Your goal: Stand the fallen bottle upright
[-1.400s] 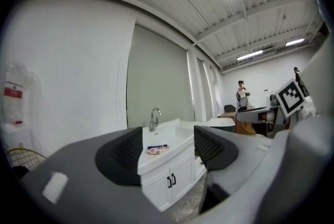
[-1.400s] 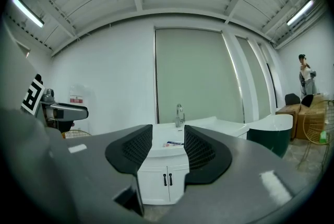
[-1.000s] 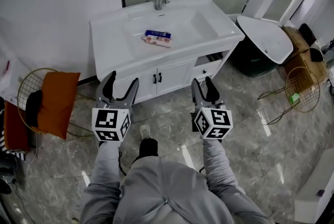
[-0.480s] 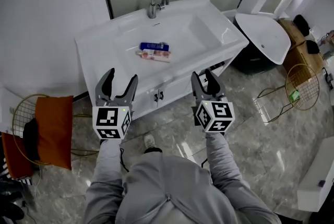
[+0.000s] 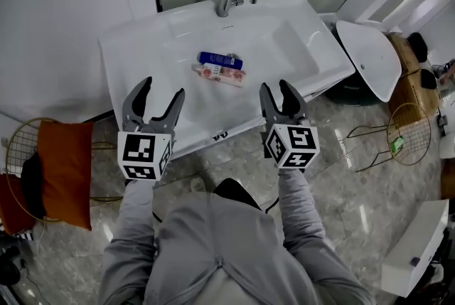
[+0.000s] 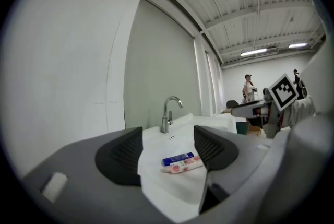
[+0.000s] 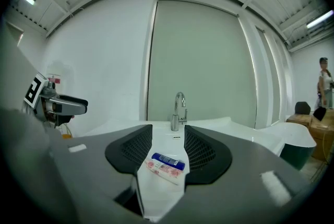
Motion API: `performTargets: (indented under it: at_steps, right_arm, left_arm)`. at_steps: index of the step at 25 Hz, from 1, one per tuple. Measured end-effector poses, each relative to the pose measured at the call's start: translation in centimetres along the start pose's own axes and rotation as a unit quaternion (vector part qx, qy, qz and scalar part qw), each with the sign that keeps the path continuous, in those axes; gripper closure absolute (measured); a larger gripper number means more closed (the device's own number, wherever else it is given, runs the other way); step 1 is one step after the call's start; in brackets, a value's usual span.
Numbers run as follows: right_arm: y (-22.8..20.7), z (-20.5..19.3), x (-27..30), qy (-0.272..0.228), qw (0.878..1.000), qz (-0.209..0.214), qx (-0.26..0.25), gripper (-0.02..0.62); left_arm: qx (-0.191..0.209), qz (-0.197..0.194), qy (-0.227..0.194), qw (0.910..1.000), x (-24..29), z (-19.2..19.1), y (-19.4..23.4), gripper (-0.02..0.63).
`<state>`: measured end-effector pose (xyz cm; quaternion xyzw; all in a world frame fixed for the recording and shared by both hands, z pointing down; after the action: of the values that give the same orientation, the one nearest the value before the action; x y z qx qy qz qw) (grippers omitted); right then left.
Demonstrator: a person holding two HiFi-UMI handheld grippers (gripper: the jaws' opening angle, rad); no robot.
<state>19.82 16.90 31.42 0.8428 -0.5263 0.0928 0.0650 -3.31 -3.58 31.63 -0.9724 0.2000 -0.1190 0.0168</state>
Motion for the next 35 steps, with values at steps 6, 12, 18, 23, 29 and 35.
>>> performTargets:
  at_steps: [6,12,18,23,29,35]
  right_arm:
    - [0.0,0.1,4.1,0.016,1.0,0.015,-0.008,0.422]
    - [-0.2,0.6,9.8,0.032,0.998,0.052,-0.026,0.422]
    - [-0.1,0.5,16.9,0.072,0.989,0.121,-0.051,0.422]
    - [0.4,-2.2,22.8,0.18,0.96,0.197,-0.087,0.411]
    - [1.9,-7.0,27.7,0.308,0.899,0.26,-0.172,0.35]
    - [3.0,-10.1,29.8,0.359,0.857,0.294,-0.225,0.348]
  left_arm:
    - [-0.014,0.012,0.006,0.9998,2.3,-0.5,1.9,0.268]
    - [-0.026,0.04,0.01,0.9988,5.3,-0.5,4.0,0.268]
    - [-0.031,0.074,0.013,0.9967,8.4,-0.4,5.8,0.268]
    - [-0.032,0.093,0.03,0.9946,9.6,-0.6,5.5,0.268]
    - [-0.034,0.119,0.046,0.9912,9.6,-1.0,5.4,0.268]
    - [-0.035,0.158,0.061,0.985,8.9,-1.3,5.8,0.268]
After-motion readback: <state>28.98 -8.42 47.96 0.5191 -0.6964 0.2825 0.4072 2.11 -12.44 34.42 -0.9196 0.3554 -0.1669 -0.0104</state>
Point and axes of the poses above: the fingertips, and each gripper's own axes: x forward along the fingers, y to its left, z out of its top, the point moved 9 cm from there along -x, backward along the fingers, and after that the axes turned 6 degrees about y, right-handed, at the moved point
